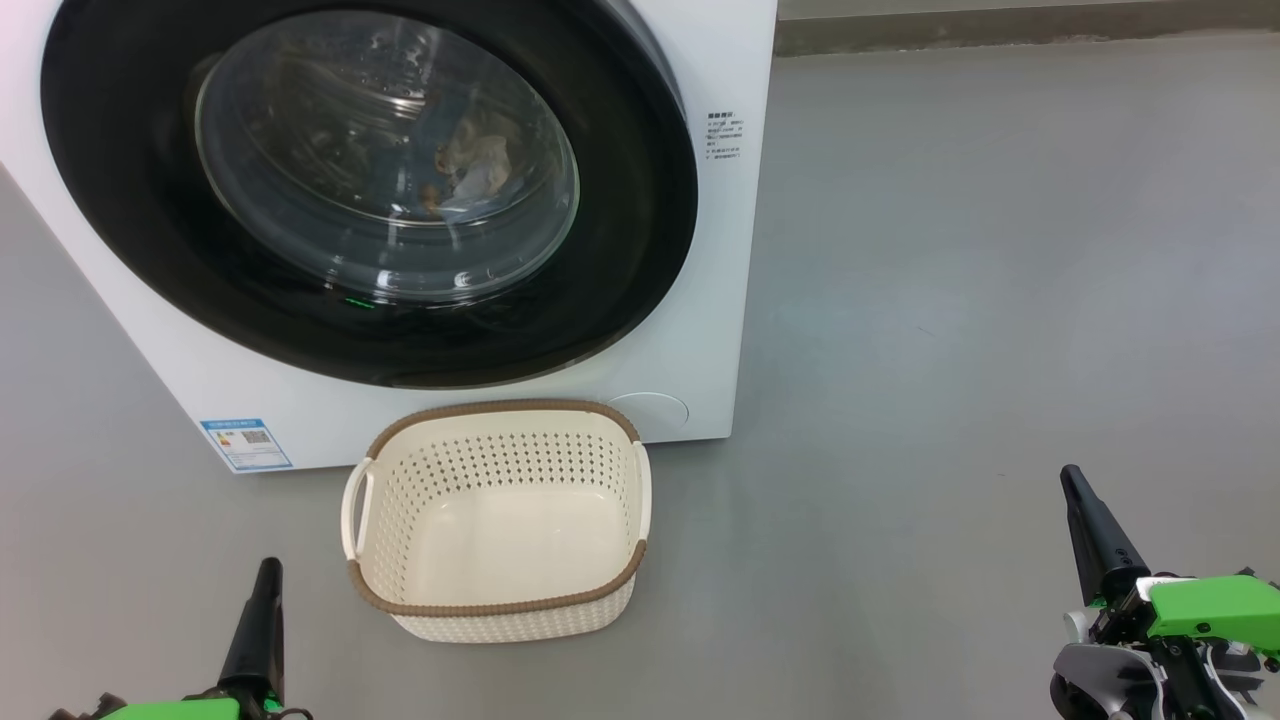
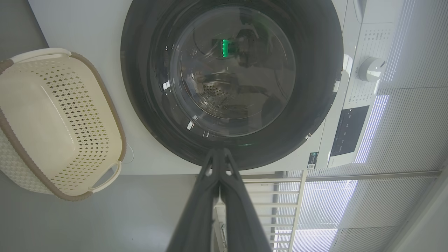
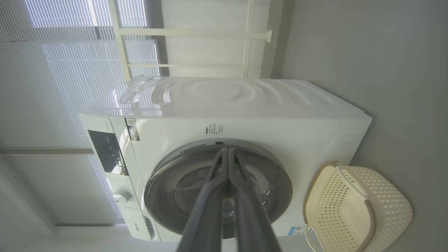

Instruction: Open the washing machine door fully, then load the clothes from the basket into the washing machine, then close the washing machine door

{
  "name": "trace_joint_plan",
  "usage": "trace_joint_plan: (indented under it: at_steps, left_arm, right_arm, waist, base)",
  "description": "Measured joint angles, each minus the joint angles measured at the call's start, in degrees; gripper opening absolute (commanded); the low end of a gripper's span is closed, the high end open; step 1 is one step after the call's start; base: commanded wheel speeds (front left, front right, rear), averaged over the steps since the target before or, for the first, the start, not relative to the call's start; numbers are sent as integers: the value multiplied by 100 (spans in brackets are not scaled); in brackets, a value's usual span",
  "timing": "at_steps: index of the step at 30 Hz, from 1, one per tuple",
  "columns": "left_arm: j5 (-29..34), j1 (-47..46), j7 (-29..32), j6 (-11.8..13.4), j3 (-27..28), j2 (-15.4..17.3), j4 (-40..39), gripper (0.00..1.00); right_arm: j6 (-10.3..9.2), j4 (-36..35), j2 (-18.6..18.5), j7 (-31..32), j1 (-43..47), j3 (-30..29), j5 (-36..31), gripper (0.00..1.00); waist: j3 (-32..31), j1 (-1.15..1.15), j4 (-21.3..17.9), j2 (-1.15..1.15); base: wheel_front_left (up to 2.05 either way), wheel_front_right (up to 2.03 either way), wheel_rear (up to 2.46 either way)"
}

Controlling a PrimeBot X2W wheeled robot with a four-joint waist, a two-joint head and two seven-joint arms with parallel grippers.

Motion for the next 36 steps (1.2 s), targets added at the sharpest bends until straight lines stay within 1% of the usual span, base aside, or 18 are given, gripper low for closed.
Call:
trace_joint_plan:
  at_steps: [36]
  left_arm:
    - [0, 0, 0, 0, 1, -1, 0, 0]
  right_arm:
    - [0, 0, 1, 0, 0, -1, 0, 0]
  waist:
    - [0, 0, 0, 0]
  base:
    - [0, 0, 0]
